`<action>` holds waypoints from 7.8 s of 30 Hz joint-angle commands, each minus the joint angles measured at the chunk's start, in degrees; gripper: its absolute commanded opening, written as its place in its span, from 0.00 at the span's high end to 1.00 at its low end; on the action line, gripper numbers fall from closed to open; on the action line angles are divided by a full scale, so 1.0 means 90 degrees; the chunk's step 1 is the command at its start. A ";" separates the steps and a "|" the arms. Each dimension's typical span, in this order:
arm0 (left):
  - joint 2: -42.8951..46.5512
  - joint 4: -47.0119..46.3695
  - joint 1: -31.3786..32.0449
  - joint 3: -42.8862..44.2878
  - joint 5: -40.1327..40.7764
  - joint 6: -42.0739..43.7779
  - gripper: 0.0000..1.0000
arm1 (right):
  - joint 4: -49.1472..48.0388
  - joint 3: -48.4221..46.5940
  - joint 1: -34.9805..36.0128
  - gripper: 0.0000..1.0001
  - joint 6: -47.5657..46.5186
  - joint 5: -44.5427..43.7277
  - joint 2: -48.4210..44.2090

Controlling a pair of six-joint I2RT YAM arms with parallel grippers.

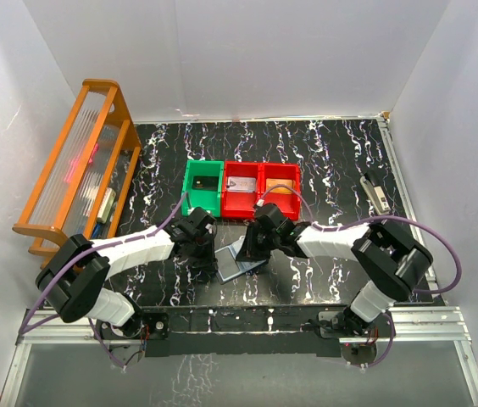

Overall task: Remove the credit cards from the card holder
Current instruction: Remove the credit card from the card holder.

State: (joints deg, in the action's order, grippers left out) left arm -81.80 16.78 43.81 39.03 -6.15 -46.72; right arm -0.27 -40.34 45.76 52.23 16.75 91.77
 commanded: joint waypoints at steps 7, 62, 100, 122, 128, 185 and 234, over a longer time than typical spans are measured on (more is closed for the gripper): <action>-0.0013 0.0620 0.0025 0.0276 0.0697 0.0461 1.00 | 0.0160 0.0048 0.0023 1.00 0.0120 -0.0579 -0.0419; 0.0581 -0.0556 0.0023 -0.0681 -0.0025 -0.0389 0.84 | -0.0634 0.0126 -0.0031 0.81 0.0205 0.0372 -0.0039; 0.0033 -0.0072 0.0023 -0.0375 0.0153 -0.0020 0.98 | -0.1434 0.0661 -0.0372 1.00 0.0486 0.0886 -0.0480; 0.0055 -0.0021 0.0025 -0.0360 0.0166 0.0035 1.00 | -0.1433 0.0818 -0.0464 1.00 0.0681 0.0646 -0.0614; 0.0072 -0.0010 0.0021 -0.0352 0.0173 0.0045 1.00 | -0.0880 0.0959 -0.0696 1.00 0.0499 0.0320 -0.1116; -0.0412 -0.0110 0.0024 -0.0017 -0.0071 0.0441 0.99 | -0.1626 0.0297 -0.0736 0.89 -0.0157 0.1638 0.0457; -0.0352 -0.0038 0.0029 0.0019 -0.0039 0.0455 1.00 | -0.1216 0.0658 -0.0738 0.82 -0.0165 0.1435 -0.0171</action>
State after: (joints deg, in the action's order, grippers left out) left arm -84.66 10.52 44.01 39.66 -9.65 -44.07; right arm -11.53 -34.59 39.24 51.24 30.11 92.29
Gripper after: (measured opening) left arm 0.009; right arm 0.184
